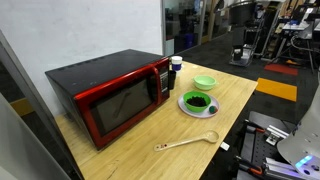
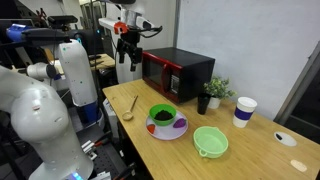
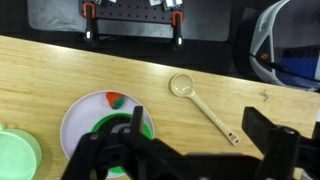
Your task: Remove the strawberry from the white plate and put it in the light green bowl
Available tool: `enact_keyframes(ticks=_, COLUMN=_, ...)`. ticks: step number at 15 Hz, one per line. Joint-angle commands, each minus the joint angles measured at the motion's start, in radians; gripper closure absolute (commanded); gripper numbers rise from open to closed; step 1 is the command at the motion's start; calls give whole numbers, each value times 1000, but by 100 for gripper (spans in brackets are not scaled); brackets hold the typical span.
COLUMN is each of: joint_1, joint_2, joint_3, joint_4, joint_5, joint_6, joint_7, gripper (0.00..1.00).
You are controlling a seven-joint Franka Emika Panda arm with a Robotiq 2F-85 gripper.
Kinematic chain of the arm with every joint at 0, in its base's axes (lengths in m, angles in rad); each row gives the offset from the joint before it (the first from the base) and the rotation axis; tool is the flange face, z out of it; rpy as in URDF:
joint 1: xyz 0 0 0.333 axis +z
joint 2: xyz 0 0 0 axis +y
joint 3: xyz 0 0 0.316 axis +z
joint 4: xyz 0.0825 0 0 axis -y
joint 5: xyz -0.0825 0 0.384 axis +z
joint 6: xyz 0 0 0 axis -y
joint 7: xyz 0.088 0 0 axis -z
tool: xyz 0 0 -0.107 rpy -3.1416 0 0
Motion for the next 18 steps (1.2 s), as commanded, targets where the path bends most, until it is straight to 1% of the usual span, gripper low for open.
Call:
enact_keyframes(ticks=1, joint_1=-67, joint_2=60, joint_3=-52, joint_4=-66, joint_5=-70, joint_6=166, joint_7=-65, gripper=0)
enact_keyframes(ticks=4, joint_1=-112, joint_2=134, joint_3=-119, joint_4=-129, joint_5=-112, joint_6=357, joint_7=-116, gripper=0)
enact_keyframes(ticks=6, joint_1=-136, joint_2=210, joint_3=-156, joint_4=-154, joint_5=-130, joint_6=465, joint_7=-149, gripper=0)
enact_keyframes(ticks=7, joint_1=-147, joint_2=249, joint_3=-170, joint_4=-170, joint_5=-137, joint_6=528, joint_7=-156, gripper=0)
enact_keyframes(ticks=9, joint_1=-165, joint_2=328, joint_3=-185, joint_4=-170, joint_5=-137, joint_6=615, joint_7=-152, gripper=0)
enact_keyframes(ticks=11, joint_1=-182, joint_2=396, joint_3=-186, joint_4=-156, joint_5=-135, joint_6=685, joint_7=-117, gripper=0)
enact_keyframes(ticks=13, joint_1=-201, joint_2=441, joint_3=-179, joint_4=-137, joint_5=-153, joint_6=722, joint_7=-79, gripper=0)
enact_keyframes(ticks=14, joint_1=-189, joint_2=393, joint_3=-178, joint_4=-170, joint_5=-125, joint_6=698, joint_7=-114, gripper=0)
enact_keyframes(ticks=18, joint_1=-191, joint_2=405, joint_3=-175, joint_4=-167, joint_5=-126, joint_6=703, joint_7=-110, gripper=0)
